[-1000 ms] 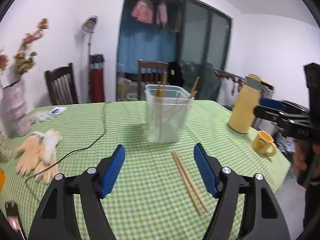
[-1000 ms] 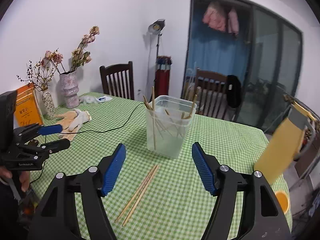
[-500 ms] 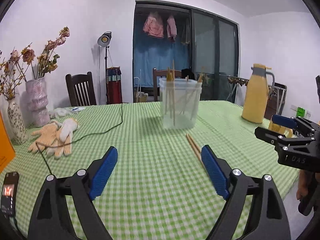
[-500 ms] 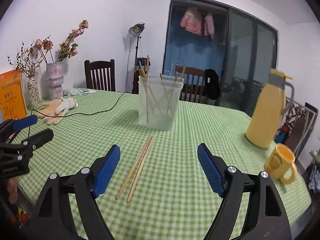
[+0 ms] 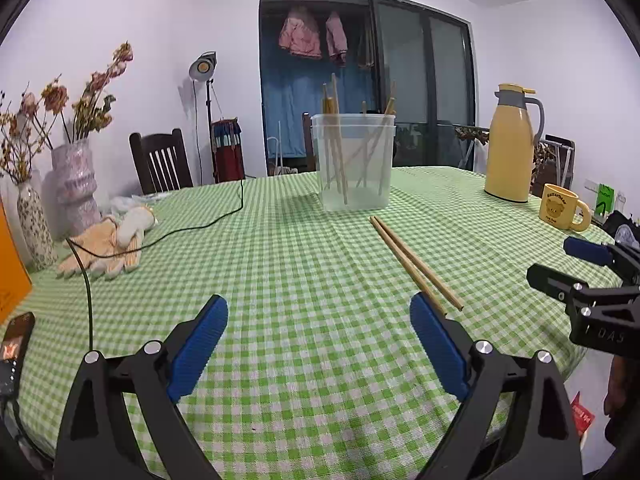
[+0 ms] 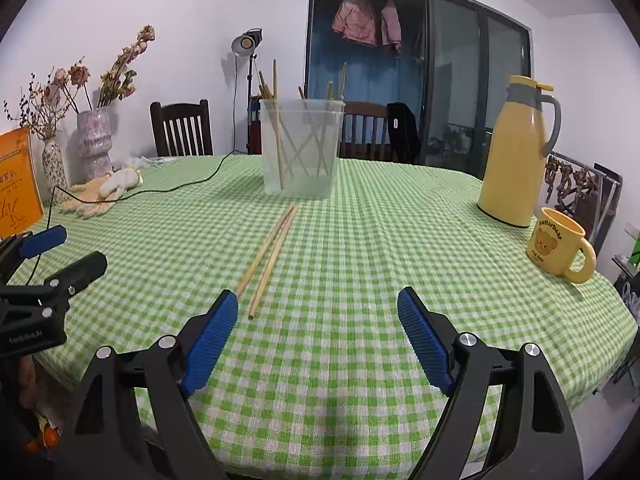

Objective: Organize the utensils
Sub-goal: 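Withdraw both open tools back over the last two chopsticks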

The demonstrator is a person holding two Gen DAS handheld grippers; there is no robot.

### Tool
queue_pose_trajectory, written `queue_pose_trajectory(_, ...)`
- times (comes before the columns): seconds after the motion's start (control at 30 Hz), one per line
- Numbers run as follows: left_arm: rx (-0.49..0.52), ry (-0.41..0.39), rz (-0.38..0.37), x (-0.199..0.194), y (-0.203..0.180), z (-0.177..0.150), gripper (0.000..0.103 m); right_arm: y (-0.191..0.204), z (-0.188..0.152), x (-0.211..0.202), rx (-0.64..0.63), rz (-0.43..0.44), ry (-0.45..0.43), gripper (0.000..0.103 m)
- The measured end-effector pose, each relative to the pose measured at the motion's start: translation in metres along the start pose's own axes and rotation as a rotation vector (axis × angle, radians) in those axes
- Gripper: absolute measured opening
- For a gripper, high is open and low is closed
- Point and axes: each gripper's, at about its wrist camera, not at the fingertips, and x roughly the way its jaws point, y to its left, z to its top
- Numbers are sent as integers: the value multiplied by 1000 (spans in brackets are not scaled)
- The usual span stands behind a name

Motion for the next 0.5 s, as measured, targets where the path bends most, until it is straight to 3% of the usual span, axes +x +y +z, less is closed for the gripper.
queue_pose_trajectory(0.5, -8, 49, 7, 31, 2, 11, 91, 5, 4, 23, -5, 7, 31, 79)
